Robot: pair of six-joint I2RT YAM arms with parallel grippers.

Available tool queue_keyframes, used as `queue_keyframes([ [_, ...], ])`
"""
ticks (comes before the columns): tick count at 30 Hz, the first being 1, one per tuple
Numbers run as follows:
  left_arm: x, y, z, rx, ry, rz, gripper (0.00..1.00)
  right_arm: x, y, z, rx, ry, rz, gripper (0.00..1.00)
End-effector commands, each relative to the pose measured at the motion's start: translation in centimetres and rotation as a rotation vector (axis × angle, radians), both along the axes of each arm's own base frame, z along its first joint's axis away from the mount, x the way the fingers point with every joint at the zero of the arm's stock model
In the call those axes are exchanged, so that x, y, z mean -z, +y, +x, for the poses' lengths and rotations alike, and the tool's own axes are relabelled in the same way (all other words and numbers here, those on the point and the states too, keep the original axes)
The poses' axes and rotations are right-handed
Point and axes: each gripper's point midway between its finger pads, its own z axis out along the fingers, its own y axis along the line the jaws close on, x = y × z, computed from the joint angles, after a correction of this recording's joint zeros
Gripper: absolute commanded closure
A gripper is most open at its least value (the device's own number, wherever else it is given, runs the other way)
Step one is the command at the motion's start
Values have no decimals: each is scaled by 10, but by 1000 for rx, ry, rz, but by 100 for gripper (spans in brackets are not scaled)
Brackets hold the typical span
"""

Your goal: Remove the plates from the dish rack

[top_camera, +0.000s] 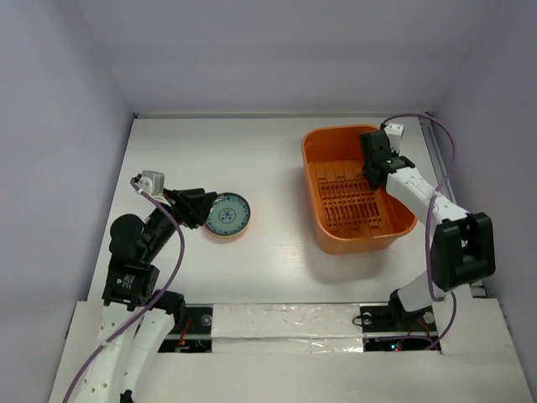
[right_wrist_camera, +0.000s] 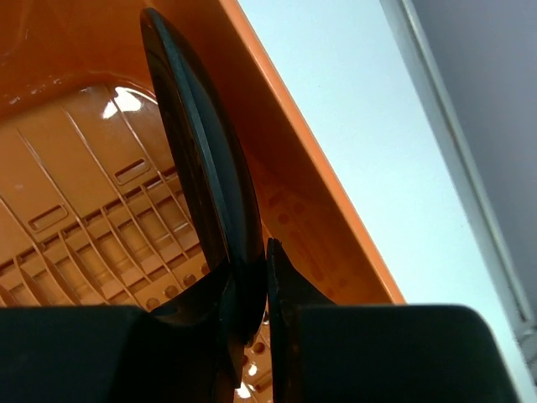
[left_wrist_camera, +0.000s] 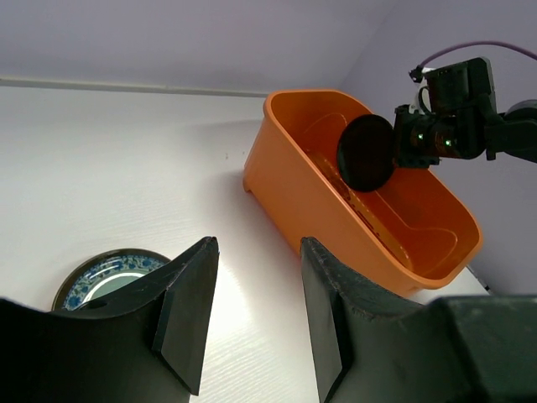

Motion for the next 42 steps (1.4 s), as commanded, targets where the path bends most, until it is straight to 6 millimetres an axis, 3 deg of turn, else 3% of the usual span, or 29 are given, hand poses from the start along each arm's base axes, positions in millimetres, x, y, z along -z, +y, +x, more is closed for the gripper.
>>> queue_keyframes([
  [1, -27, 0, -5, 5, -80, -17, 59, -50, 4, 4, -7, -82, -40, 100],
  [13, -27, 0, -4, 1, -80, -14, 59, -117, 9, -8, -26, -187, -57, 100],
  [17, -26, 0, -4, 0, -77, -12, 59, -146, 30, -15, -98, -265, 3, 100],
  [22, -25, 0, -2, -2, -72, -13, 59, -189, 107, -23, -380, -421, 234, 100],
  [24, -25, 1, -2, -5, -74, -13, 59, -204, 147, -29, -513, -476, 340, 100],
  [27, -25, 2, -2, -10, -74, -12, 60, -209, 212, -42, -724, -501, 522, 100],
  [30, -25, 2, -1, -12, -73, -12, 59, -189, 275, -53, -860, -441, 662, 100],
  [33, -25, 2, -1, -12, -72, -11, 59, -158, 339, -57, -963, -361, 769, 100],
  [34, -25, 2, -1, -15, -72, -11, 59, -136, 362, -56, -986, -295, 805, 100],
  [37, -25, 3, -1, -17, -75, -9, 59, -117, 403, -67, -1041, -229, 880, 100],
  [38, -20, 3, -1, -17, -53, -4, 59, -102, 411, -61, -1034, -204, 888, 100],
  [41, -20, 2, -1, -15, -53, -3, 59, -90, 440, -66, -1078, -169, 991, 100],
  [42, -19, 2, -1, -13, -50, -4, 59, -70, 449, -64, -1073, -128, 1005, 100],
])
